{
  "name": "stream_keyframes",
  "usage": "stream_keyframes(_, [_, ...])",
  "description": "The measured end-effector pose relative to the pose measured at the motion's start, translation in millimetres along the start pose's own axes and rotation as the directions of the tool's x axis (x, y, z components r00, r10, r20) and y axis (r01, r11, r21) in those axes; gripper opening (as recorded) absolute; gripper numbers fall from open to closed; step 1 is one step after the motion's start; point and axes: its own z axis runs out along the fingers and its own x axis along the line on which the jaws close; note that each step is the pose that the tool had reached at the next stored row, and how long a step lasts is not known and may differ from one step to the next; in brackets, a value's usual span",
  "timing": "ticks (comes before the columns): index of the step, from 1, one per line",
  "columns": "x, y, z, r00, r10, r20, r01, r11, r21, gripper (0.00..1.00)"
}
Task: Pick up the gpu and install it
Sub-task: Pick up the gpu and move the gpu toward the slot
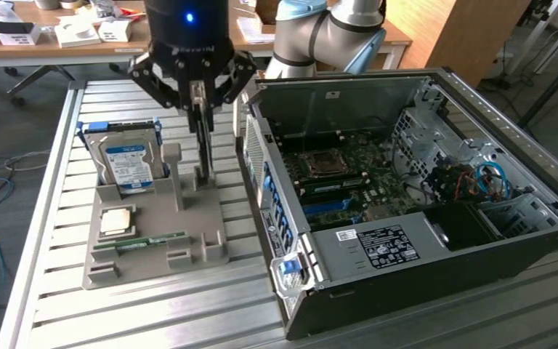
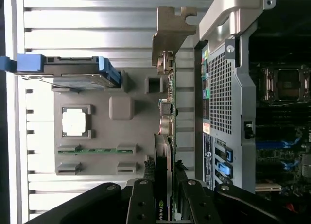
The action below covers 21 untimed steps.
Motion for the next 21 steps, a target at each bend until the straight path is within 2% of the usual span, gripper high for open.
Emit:
stream_keyframes(9, [-0.7, 1.5, -25.9, 1.0000, 0.000, -0.0001, 0.000, 1.0000, 0.0001, 0.26])
stream_keyframes(12, [-0.8, 1.8, -31.7, 1.0000, 0.000, 0.0000, 0.000, 1.0000, 0.0000, 0.26])
stream_keyframes(21, [-1.1, 2.3, -40.6, 1.0000, 0.000, 0.0001, 0.000, 1.0000, 0.0000, 0.26])
